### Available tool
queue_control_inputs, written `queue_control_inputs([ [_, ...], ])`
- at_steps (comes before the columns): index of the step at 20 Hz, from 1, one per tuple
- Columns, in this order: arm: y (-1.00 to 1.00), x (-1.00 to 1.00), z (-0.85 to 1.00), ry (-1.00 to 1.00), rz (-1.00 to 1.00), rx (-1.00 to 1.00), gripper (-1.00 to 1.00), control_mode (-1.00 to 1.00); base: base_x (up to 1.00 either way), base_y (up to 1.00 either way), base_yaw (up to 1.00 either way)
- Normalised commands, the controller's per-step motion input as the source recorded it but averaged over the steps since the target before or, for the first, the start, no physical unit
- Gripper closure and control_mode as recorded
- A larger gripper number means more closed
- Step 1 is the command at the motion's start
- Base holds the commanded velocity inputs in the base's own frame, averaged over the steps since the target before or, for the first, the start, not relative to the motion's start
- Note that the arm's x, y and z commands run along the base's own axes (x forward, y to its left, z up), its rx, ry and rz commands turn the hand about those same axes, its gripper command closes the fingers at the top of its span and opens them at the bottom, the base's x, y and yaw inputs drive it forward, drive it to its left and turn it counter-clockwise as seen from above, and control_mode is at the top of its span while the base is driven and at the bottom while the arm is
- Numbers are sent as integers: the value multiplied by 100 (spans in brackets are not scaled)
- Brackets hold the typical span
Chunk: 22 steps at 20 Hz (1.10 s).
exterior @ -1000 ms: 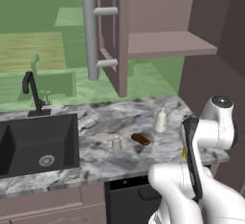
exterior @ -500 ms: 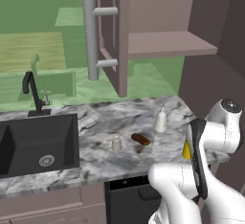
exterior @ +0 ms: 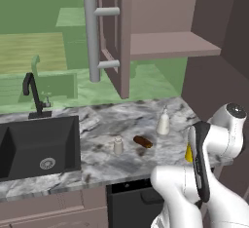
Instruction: There are various items on the counter. Only move the condiments/shakers into the cabinet.
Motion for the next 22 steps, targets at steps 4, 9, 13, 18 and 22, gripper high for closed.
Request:
queue_control_inputs([
  [4, 17, 0, -25, -5, 1, -4, -100, -100, 0, 0, 0],
  [9, 0, 0, -17, -5, 0, -10, -100, -100, 0, 0, 0],
  [13, 0, 1, -21, -4, 0, -6, -100, -100, 0, 0, 0],
  [18, 0, 0, -15, -9, 0, -4, -100, -100, 0, 0, 0],
  [22, 0, 0, -13, -11, 0, 0, -100, -100, 0, 0, 0],
])
